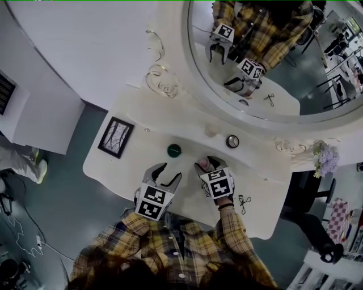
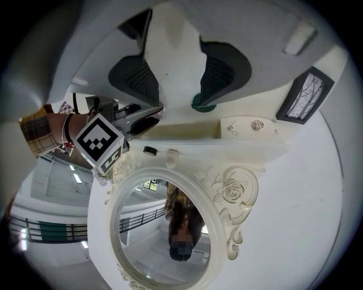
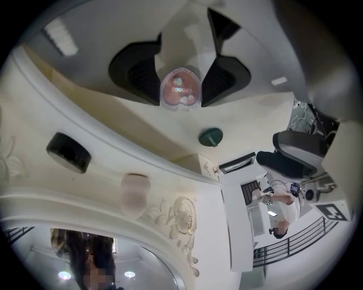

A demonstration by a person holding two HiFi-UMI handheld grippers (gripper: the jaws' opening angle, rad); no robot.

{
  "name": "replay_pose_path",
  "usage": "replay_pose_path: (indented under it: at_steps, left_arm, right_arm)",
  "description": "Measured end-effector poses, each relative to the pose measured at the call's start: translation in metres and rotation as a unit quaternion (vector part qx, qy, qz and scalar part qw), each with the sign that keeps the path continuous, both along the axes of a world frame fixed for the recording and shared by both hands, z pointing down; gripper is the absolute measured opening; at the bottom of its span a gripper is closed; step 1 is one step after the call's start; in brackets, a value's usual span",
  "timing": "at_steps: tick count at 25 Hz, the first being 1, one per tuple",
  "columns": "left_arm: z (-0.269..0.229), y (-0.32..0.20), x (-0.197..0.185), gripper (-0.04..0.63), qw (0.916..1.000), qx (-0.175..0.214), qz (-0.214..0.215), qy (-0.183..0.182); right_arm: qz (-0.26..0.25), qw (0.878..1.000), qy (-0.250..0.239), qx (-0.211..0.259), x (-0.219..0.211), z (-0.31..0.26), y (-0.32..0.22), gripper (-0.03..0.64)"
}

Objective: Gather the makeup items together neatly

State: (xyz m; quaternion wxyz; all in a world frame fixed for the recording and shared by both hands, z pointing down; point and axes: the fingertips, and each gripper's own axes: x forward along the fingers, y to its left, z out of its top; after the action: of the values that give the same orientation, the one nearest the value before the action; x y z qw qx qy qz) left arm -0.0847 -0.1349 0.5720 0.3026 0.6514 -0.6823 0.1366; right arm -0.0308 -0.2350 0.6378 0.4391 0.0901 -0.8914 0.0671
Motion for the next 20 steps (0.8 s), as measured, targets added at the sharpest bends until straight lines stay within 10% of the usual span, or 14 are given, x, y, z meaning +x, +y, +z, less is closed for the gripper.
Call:
replay_pose_path:
  at_steps: [20]
  left_arm:
    - [-0.027,-0.050,0.043,0.223,0.9955,0.042,0.084,-0.014]
  right_arm:
    - [0.104,0.984,-0.097,0.108,0.069,-0.111,-0.045,0.232]
